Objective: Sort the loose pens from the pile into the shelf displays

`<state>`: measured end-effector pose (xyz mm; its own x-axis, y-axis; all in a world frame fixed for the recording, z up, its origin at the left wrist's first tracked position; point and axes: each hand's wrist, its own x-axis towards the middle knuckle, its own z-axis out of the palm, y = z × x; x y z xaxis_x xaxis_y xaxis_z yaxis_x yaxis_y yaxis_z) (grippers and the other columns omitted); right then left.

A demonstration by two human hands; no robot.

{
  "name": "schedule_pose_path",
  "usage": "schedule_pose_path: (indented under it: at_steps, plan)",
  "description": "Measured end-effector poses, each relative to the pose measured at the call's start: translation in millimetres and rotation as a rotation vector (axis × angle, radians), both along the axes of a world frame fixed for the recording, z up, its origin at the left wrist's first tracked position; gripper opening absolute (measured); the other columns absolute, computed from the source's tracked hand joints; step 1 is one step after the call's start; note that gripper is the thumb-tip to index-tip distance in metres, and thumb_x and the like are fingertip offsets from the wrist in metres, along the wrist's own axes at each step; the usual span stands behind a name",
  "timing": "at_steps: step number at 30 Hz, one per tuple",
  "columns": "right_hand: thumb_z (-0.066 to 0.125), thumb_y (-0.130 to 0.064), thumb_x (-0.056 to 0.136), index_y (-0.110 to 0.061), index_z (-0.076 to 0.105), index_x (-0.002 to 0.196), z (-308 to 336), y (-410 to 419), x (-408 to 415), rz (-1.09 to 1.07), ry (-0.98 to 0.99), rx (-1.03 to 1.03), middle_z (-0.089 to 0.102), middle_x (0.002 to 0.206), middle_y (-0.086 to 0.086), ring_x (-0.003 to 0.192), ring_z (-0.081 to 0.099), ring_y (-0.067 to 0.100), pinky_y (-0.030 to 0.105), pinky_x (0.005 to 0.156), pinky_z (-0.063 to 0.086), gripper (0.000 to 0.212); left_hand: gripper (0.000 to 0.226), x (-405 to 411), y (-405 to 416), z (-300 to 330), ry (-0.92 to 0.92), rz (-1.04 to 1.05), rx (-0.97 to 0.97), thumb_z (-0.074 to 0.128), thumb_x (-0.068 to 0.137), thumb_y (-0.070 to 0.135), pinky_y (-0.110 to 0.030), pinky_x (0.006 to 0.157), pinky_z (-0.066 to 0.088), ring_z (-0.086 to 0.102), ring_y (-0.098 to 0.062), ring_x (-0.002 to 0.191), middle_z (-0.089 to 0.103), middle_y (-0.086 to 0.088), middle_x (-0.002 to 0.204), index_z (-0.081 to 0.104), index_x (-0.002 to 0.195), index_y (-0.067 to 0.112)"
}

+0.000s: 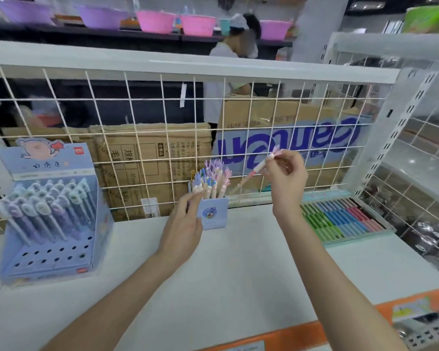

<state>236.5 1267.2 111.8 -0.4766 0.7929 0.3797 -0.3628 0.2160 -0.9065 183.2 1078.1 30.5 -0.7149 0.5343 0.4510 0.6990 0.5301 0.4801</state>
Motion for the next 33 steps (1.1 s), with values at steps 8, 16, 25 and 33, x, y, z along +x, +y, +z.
schedule_pose_path:
  at_steps: [8,16,25,33]
  plan:
    - [0.063,-0.007,0.086,-0.013,0.061,0.09,-18,-19,-23,0.095,-0.059,0.153,0.061,0.079,-0.011,0.075,0.058,0.004,0.028,0.076,0.053,0.007,0.056,1,2,-7,-0.038,0.033,-0.032,0.048,0.084,-0.008,-0.038,0.085,0.05,0.053,-0.027,0.11,0.037,-0.008,0.136,0.041,0.137,0.008]
    - [0.063,-0.011,0.087,-0.012,0.061,0.092,-20,-26,-29,0.114,-0.086,0.233,0.061,0.081,-0.01,0.078,0.059,0.007,0.017,0.073,0.048,0.006,0.059,-6,-3,-10,-0.011,0.037,-0.119,0.049,0.081,-0.012,-0.039,0.071,0.053,0.059,-0.029,0.095,0.04,-0.007,0.135,0.043,0.137,0.008]
    - [0.064,-0.004,0.083,-0.008,0.059,0.087,-33,-27,-34,0.246,-0.266,0.338,0.06,0.075,-0.002,0.07,0.056,0.008,0.017,0.067,0.047,0.007,0.061,-10,-5,-8,-0.076,0.021,-0.13,0.044,0.086,-0.009,-0.04,0.081,0.05,0.059,-0.027,0.096,0.036,0.004,0.135,0.039,0.141,0.017]
    - [0.064,-0.008,0.085,-0.007,0.058,0.091,-48,-27,-31,0.207,-0.469,0.432,0.06,0.081,-0.001,0.074,0.055,0.009,0.006,0.06,0.041,0.009,0.062,-11,-5,-11,-0.036,0.009,-0.108,0.045,0.084,-0.012,-0.038,0.081,0.051,0.06,-0.026,0.098,0.029,0.013,0.132,0.041,0.14,0.015]
